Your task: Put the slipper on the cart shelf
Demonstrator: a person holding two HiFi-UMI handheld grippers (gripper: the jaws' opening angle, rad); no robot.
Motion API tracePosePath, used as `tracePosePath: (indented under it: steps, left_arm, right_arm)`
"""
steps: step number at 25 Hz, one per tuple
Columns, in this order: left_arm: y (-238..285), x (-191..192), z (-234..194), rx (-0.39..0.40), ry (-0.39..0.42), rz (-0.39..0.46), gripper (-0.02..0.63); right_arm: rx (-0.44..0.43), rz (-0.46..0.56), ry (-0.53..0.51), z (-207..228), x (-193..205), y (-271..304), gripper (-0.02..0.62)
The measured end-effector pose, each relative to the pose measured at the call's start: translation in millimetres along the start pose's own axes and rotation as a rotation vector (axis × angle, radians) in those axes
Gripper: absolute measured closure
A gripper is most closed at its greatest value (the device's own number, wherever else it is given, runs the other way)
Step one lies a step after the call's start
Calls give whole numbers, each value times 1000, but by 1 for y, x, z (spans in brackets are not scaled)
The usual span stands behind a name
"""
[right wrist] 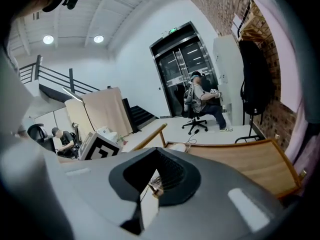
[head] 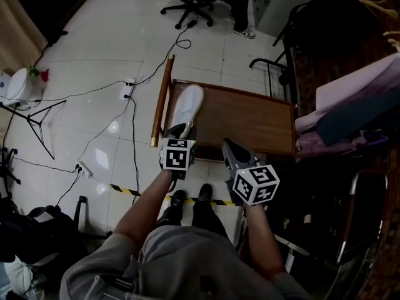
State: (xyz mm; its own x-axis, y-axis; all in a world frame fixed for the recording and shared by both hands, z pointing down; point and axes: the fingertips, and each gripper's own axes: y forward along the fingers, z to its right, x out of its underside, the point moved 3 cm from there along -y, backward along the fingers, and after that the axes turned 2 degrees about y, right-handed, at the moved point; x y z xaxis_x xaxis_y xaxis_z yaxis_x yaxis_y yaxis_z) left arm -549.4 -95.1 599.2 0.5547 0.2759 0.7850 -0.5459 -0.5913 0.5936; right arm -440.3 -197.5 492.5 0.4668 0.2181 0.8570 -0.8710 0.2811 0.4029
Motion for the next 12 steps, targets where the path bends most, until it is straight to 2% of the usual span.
tracePosePath:
  steps: [2, 4, 5, 9, 12]
  left_arm:
    - [17, 12, -9, -31, -4, -18, 434]
    - [33, 21, -19, -68, 14, -20, 419]
    - [39, 25, -23, -86, 27, -19, 391]
    - [60, 38, -40, -130, 32, -44, 215]
    - [74, 48, -50, -140, 13, -101, 136]
  right_arm:
    - [-19, -20, 2, 8, 3, 9, 595]
    - [-38, -39, 6, 15, 6, 15, 595]
    - [-48, -50, 5, 18, 8, 17, 595]
    - [-71, -88, 11, 31, 16, 27, 595]
    - [-84, -101, 12, 37, 16, 33, 595]
